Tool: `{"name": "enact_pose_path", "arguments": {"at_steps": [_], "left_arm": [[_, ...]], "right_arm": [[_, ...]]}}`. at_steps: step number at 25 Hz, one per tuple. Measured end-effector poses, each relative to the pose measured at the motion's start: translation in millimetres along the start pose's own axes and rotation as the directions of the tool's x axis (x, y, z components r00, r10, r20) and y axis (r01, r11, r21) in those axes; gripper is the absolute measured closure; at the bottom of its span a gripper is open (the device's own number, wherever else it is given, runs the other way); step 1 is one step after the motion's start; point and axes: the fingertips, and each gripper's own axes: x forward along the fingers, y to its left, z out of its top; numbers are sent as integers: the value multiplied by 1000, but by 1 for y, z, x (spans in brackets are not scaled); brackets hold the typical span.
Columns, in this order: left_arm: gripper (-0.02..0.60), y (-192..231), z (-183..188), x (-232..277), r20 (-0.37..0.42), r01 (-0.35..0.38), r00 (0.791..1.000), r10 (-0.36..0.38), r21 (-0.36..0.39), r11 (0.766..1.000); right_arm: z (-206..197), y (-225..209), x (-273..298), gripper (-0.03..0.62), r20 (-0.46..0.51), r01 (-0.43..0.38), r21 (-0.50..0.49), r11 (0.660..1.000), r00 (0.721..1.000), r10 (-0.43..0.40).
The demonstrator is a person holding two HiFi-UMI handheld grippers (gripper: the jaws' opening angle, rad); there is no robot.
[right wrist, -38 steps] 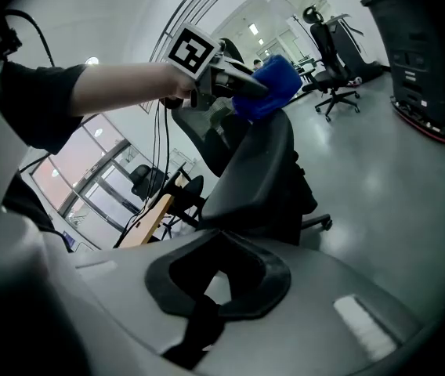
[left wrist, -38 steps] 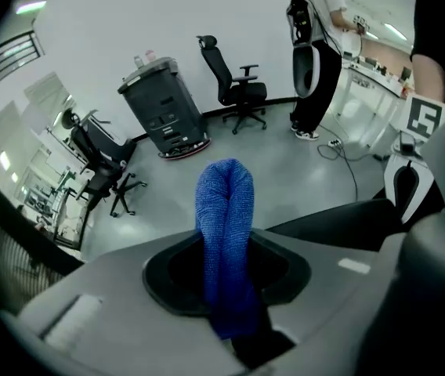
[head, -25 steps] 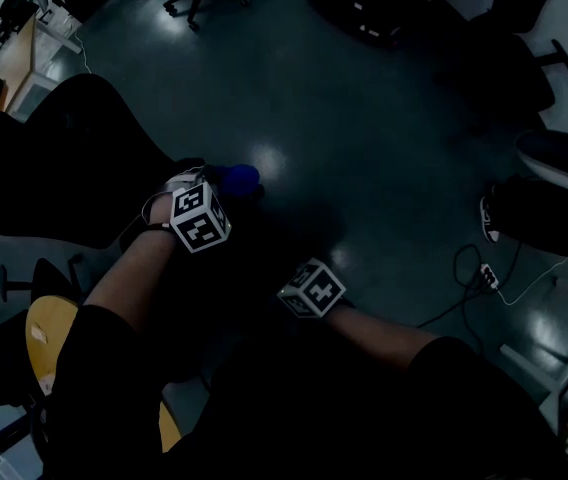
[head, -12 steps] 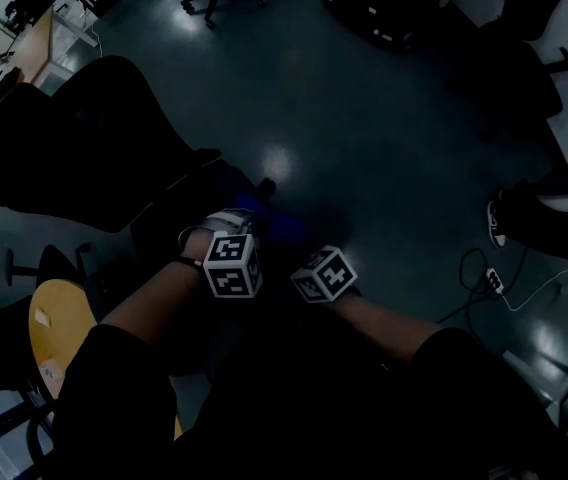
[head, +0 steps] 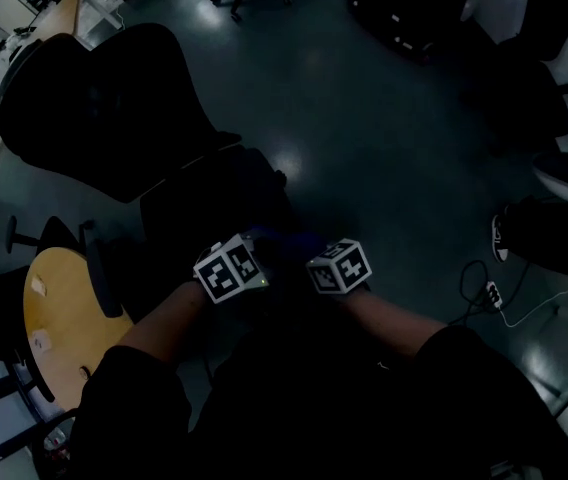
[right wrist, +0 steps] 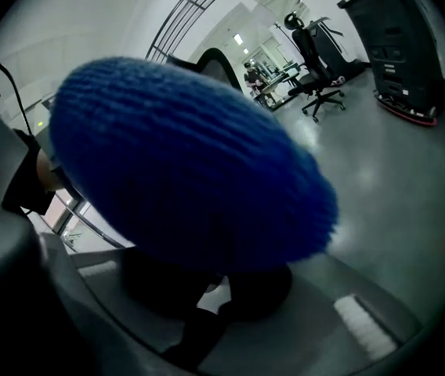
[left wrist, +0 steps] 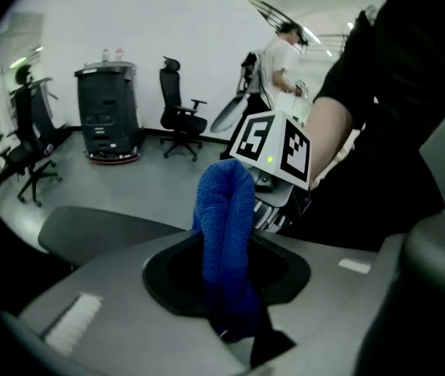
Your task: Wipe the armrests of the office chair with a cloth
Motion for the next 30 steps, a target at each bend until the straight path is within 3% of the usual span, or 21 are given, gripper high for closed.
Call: {"name": "enact_pose_path", "arguments": {"at_steps": [3,6,8,11,13,15,17,20,27,30], "left_arm": [[462,-23,-2,-21,179,-5,983,38,-182,983],[462,-67,-4,-55,379,23,921,93,-290,957],[461,-108,-11,-82,513,59,850,118,-316,947],[460,-167,-29,-123,687,124,711,149,-331,935],[462,-203,-50,-148,757,148,628,179,-343,928],[462,-240,-77,-165,785,150,586,203,-351,924],[462,-275,-103,-175,791,140,571,219,-357,924],[461,-311,-136,-190,792,114,542,281,-401,909],[462,-355,-182,-247,779,0,393,489,-532,847],[462,-355,-186,-270,724,-94,334,603,-611,786]], "right_arm": [[-11,12,-13,589,15,-3,16,1000,1000,2],[-27,38,-27,589,33,8,11,1000,999,-8],[-40,65,-30,589,52,11,-8,1000,999,-11],[-62,117,-25,589,87,13,-44,999,996,-9],[-81,155,-17,589,117,9,-49,999,993,-4],[-104,191,-11,589,154,2,-21,1000,988,1],[-130,221,-7,589,176,-1,9,1000,984,-1],[-168,257,-7,589,135,10,-19,1000,991,-7],[-202,322,-13,589,91,-55,-149,987,993,69],[-189,332,-20,589,90,-76,-237,969,991,99]]}}
